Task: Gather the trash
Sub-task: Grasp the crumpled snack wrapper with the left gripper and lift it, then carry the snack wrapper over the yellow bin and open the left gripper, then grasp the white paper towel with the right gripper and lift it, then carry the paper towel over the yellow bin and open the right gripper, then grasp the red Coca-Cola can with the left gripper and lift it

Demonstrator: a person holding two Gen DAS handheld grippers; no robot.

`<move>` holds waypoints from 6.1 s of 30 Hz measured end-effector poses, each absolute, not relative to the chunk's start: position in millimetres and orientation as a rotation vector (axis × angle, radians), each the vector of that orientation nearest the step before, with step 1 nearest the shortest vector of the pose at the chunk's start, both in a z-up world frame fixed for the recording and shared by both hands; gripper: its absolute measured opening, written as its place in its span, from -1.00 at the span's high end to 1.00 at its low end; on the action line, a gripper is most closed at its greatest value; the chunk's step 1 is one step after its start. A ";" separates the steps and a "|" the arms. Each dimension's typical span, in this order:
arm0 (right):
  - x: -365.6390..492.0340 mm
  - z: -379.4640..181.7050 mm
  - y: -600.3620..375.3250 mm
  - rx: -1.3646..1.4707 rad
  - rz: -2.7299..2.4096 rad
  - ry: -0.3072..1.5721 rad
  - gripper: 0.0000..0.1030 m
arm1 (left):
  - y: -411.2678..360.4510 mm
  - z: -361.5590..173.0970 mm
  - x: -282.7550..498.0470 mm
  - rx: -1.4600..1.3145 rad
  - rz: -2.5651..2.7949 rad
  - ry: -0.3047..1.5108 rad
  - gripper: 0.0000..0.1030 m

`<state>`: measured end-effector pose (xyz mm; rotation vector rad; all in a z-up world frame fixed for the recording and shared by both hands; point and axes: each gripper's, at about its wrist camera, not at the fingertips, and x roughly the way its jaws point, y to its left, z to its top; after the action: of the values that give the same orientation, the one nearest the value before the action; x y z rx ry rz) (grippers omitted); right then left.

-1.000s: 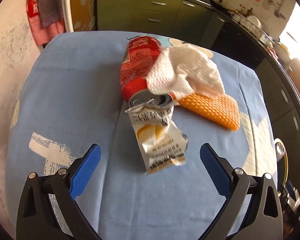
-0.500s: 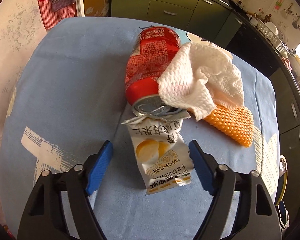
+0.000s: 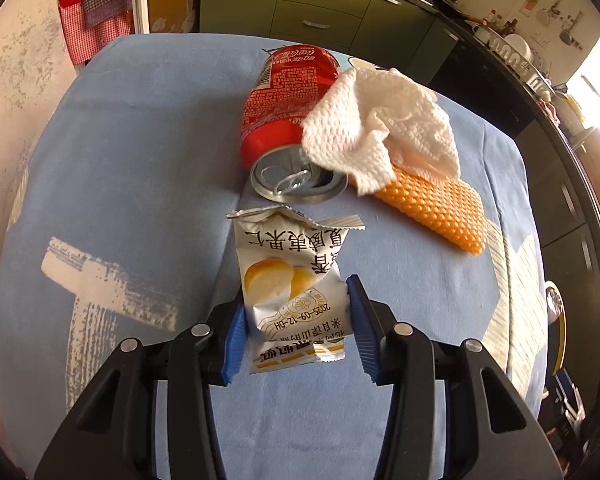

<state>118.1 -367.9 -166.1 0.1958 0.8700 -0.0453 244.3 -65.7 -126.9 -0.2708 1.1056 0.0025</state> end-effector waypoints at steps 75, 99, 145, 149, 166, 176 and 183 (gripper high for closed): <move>189.7 -106.6 -254.8 0.067 0.109 0.846 -0.73 | -66.0 -105.3 181.8 0.062 -0.490 0.848 -0.77; 326.9 -98.1 -81.6 -0.086 0.428 0.859 0.88 | -36.8 -115.2 184.4 -0.022 -0.425 0.791 -0.82; 116.5 -134.2 -458.0 0.311 -0.479 0.842 0.16 | -39.5 -125.2 184.7 0.009 -0.389 0.818 -0.82; 105.0 -126.1 -447.6 0.319 -0.445 0.814 0.11 | -42.3 -125.6 184.6 0.020 -0.389 0.820 -0.82; 117.7 -123.0 -380.1 0.247 -0.239 0.799 0.00 | -45.3 -97.6 230.7 0.029 -0.186 0.922 -0.83; 118.5 -128.4 -380.7 0.292 -0.167 0.797 -0.04 | -53.1 -82.7 327.4 -0.022 -0.073 1.057 -0.83; 125.0 -130.2 -377.2 0.293 -0.131 0.803 -0.06 | -41.4 -101.4 359.5 -0.078 -0.041 1.145 -0.74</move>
<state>125.0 -377.2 -130.2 0.2933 0.8029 -0.1315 359.5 -41.4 -101.4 -0.0777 1.1447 -0.0413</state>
